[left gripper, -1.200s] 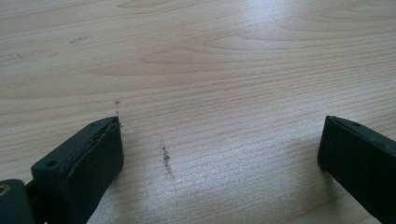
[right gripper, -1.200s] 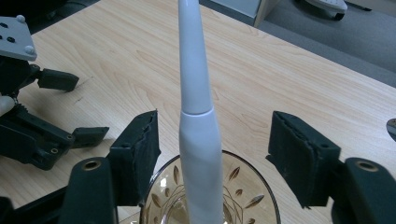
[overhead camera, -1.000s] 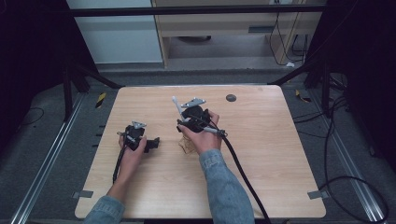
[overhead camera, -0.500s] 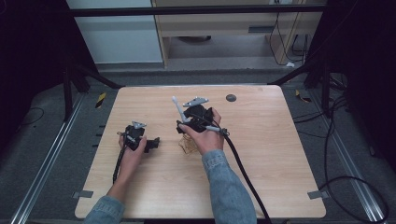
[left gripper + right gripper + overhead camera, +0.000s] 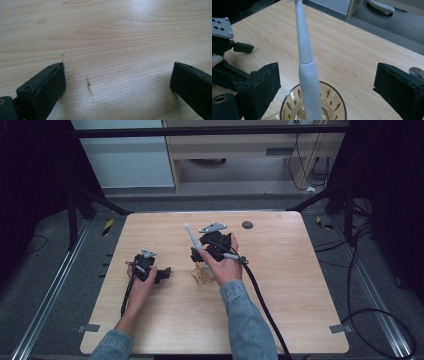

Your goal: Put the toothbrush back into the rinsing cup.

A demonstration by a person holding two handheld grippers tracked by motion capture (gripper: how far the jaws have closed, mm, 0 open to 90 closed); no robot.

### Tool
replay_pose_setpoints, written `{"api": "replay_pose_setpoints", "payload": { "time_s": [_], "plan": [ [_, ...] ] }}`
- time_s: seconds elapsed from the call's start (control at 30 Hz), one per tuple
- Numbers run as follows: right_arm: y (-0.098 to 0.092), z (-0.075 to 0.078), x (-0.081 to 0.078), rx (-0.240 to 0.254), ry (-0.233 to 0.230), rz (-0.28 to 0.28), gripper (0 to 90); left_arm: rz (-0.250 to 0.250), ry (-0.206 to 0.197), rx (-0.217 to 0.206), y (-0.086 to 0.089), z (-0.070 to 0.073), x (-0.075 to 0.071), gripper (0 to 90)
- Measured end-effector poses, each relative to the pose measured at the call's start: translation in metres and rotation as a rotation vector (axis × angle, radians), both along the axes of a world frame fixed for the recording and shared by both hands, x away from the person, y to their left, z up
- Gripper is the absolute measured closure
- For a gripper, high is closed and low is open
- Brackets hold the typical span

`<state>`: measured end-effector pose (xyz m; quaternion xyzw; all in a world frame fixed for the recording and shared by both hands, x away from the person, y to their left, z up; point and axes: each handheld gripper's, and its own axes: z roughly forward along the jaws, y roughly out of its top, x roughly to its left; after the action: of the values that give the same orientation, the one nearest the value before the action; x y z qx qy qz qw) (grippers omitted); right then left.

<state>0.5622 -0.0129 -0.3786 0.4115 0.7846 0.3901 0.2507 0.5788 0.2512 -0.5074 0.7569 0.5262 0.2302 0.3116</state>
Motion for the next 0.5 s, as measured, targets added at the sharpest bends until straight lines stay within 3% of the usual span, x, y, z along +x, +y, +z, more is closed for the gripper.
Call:
{"api": "replay_pose_setpoints", "payload": {
  "time_s": [0.5],
  "plan": [
    [-0.033,0.002,-0.006,0.004,-0.028,-0.058,8.1,0.002,0.0,-0.003,0.0,0.0,0.0,0.0]
  ]
}}
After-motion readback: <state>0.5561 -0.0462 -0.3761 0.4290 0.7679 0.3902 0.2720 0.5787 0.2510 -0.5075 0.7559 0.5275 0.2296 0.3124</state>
